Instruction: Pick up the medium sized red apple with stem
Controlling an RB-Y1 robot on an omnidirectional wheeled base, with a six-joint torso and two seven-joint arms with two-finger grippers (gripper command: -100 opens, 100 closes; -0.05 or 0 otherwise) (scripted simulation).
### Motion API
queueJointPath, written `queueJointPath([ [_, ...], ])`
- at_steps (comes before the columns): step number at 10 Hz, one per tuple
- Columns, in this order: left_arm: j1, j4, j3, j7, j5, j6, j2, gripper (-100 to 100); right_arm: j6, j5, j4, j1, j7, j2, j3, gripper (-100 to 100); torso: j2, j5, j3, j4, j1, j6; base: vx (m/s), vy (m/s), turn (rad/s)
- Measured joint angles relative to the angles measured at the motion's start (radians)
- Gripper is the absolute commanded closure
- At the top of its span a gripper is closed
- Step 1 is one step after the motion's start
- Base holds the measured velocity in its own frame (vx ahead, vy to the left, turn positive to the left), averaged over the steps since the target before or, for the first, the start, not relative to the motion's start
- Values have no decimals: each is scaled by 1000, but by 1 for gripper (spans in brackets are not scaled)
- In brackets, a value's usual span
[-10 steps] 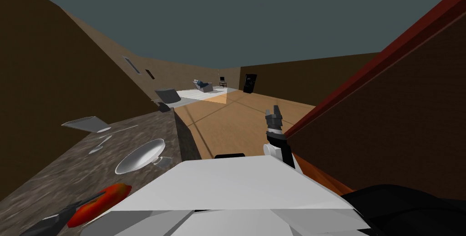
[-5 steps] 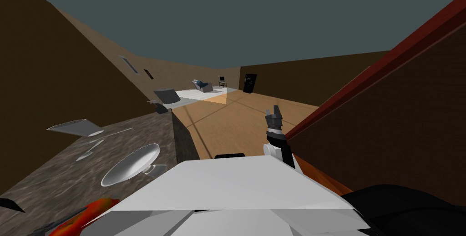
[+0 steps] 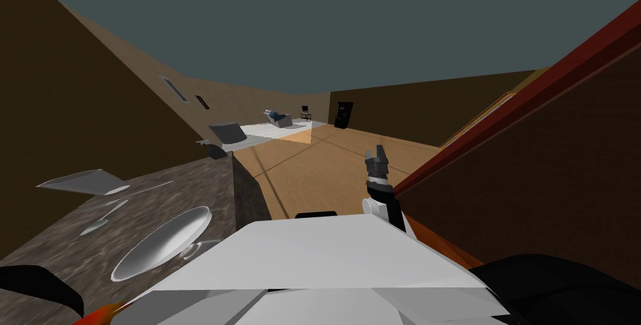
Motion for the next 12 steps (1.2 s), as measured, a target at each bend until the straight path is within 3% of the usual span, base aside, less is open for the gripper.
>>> queueJointPath([
  [1,-2,3,-18,-5,2,-28,2,-100,0,0,0,0,0,0,0,0,2,0,1,0,0,0,11,1,0],
  [2,-3,3,-20,-6,3,-34,3,100,0,0,0,0,0,0,0,0,4,0,2,1,0,0,0,0,0],
  [6,-2,3,-21,-6,3,-32,2,100,0,0,0,0,0,0,0,0,6,1,4,2,1,0,0,0,0],
  [7,-1,3,-21,-7,3,-32,2,0,0,0,0,0,0,0,0,0,6,2,4,3,1,1,0,0,0],
  [8,-1,3,-21,-7,3,-32,2,100,0,0,0,0,0,0,0,0,6,2,4,3,1,1,-81,-14,39],
  [12,-62,-34,74,8,17,86,-12,100,0,0,0,0,0,0,0,0,11,10,7,5,5,3,-97,-3,-6],
])
